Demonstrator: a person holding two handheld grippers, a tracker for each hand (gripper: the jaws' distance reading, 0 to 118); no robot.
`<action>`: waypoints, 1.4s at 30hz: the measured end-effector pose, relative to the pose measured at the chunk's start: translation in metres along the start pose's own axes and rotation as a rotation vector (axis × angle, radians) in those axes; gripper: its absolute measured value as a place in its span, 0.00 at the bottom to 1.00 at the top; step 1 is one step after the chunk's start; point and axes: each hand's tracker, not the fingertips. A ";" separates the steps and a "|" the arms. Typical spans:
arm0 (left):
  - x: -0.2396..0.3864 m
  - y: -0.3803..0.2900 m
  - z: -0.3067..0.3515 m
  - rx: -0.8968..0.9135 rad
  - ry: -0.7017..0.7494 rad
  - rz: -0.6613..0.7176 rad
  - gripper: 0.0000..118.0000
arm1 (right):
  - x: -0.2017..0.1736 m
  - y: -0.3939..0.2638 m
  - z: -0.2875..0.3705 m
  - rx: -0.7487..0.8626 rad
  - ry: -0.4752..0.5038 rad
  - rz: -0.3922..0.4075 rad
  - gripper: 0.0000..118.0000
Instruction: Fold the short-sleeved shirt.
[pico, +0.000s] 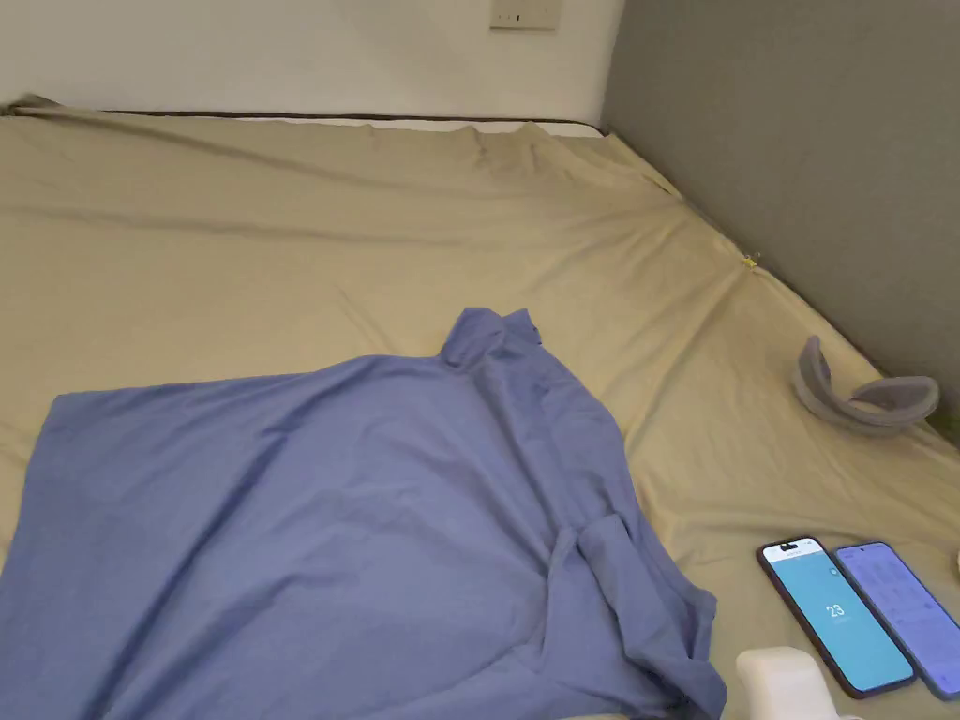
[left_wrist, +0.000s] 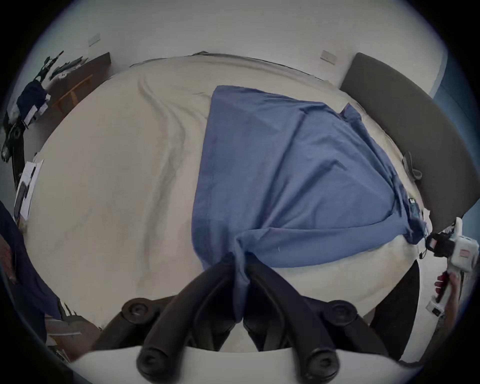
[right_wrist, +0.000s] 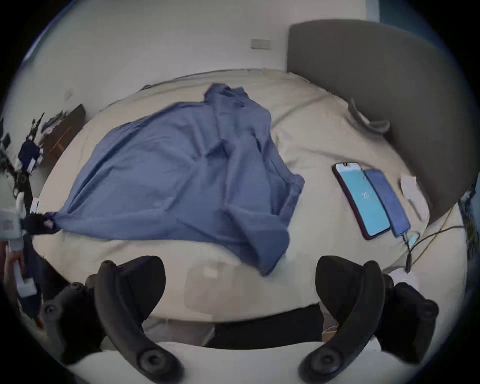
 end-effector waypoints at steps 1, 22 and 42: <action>0.008 0.004 0.005 -0.003 0.001 -0.002 0.01 | 0.006 0.002 -0.010 -0.014 -0.011 -0.019 1.00; 0.018 0.121 0.012 0.083 -0.034 0.020 0.01 | 0.009 0.111 -0.003 0.164 0.011 -0.071 0.09; 0.010 0.216 -0.130 -0.055 0.003 -0.004 0.73 | 0.001 0.214 -0.160 -0.027 -0.022 0.001 1.00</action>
